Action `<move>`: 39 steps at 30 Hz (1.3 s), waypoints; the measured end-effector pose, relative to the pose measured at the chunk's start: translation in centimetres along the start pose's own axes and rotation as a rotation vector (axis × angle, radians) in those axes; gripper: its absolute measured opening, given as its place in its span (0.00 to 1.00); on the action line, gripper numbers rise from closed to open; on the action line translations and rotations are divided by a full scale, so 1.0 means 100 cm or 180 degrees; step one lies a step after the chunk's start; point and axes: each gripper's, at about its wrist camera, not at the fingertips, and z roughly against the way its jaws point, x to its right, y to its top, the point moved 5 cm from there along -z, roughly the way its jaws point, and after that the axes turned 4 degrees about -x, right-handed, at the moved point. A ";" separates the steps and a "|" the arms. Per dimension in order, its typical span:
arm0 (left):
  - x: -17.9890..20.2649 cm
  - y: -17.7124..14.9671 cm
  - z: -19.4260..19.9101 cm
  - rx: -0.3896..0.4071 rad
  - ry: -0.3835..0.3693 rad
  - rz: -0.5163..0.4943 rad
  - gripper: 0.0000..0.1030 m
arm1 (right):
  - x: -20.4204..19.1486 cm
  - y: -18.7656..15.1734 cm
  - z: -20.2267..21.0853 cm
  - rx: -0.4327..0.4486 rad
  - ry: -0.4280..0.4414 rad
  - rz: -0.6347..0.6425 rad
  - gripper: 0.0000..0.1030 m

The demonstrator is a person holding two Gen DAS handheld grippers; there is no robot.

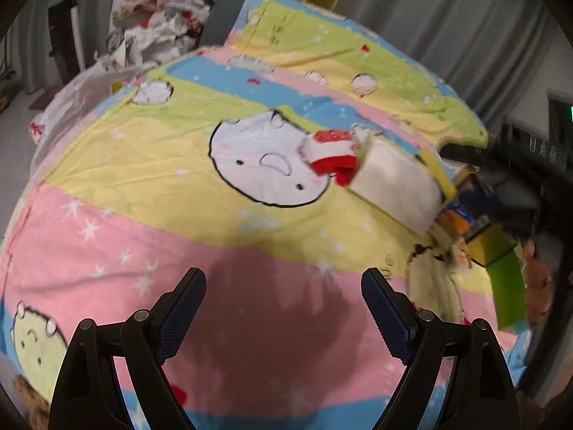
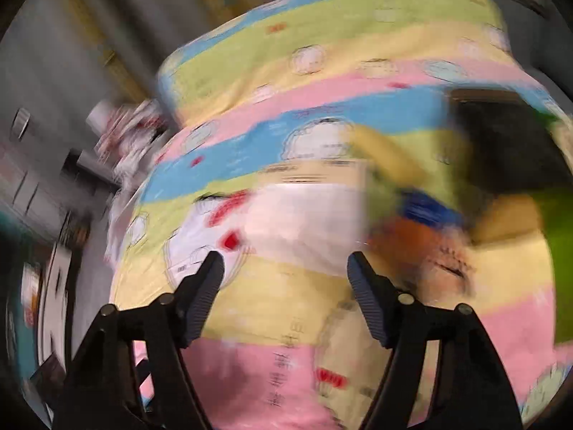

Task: Organize soft objects
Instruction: 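Grasp the red-white knitted scrunchie on the sheet with the right tool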

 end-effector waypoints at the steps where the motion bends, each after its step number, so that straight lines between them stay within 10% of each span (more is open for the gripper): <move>1: -0.004 0.002 -0.006 -0.0052 -0.0005 0.0028 0.86 | -0.011 0.005 -0.010 -0.0063 -0.0062 0.0128 0.76; 16: -0.025 0.014 -0.017 0.0004 -0.0420 0.0215 0.86 | -0.059 0.056 -0.139 -0.0761 -0.0848 0.1033 0.73; 21: -0.027 0.013 -0.015 0.0002 -0.0438 0.0230 0.86 | -0.062 0.052 -0.143 -0.0648 -0.1023 0.1089 0.51; 26: -0.026 0.010 -0.014 0.0041 -0.0406 0.0224 0.86 | -0.071 0.044 -0.108 -0.0559 -0.0641 0.0949 0.08; 39: -0.013 -0.001 0.018 0.0109 -0.0415 0.0229 0.86 | -0.068 -0.016 -0.032 -0.0542 0.0157 0.0679 0.08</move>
